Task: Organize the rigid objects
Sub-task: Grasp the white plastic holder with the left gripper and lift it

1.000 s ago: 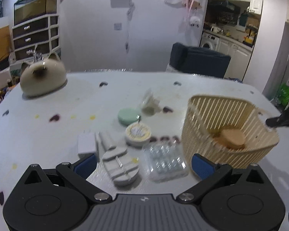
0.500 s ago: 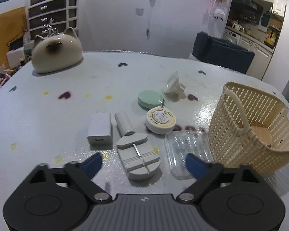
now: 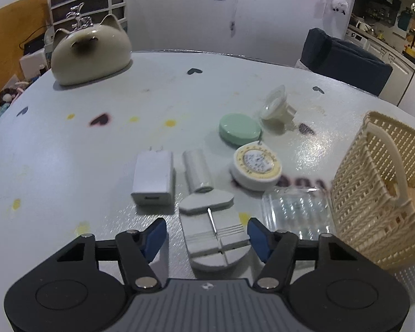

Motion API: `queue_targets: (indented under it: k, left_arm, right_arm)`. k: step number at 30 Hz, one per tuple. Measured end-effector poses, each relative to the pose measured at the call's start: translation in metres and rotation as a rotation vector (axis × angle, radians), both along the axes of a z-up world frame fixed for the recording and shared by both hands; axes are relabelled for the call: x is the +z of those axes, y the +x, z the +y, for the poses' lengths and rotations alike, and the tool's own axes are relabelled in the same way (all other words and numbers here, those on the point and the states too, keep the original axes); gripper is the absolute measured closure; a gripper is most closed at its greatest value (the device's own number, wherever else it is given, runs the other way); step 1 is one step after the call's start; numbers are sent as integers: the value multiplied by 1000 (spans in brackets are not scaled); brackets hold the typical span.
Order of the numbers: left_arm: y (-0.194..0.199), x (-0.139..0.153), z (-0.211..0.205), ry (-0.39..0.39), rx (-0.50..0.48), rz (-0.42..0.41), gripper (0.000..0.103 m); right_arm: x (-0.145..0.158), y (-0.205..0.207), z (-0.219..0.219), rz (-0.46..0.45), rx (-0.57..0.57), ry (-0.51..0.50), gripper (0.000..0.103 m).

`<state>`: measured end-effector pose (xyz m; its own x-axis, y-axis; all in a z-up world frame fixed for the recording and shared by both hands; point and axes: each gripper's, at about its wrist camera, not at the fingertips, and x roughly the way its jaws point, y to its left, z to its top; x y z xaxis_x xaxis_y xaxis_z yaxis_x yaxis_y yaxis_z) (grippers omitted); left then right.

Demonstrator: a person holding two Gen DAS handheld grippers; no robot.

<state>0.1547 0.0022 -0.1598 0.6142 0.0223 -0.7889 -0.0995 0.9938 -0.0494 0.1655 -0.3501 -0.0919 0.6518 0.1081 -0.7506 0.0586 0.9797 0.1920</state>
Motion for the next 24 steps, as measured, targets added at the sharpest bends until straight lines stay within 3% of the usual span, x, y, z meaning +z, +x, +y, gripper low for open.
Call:
queue_targets:
  k: [3, 10, 17, 21, 24]
  left_arm:
    - [-8, 0, 6, -27, -25, -3, 54]
    - [-30, 3, 18, -35, -77, 1, 54]
    - [-32, 5, 19, -10, -102, 40, 53]
    - [-20, 1, 13, 6, -65, 47, 42]
    - [-15, -1, 8, 29, -65, 39, 41]
  right_arm:
    - [0, 0, 0, 0, -1, 3, 98]
    - [0, 1, 0, 1, -2, 6, 98]
    - [0, 1, 0, 1, 1, 5, 98]
    - [0, 1, 1, 2, 0, 5, 98]
    - [0, 1, 1, 3, 0, 4, 98]
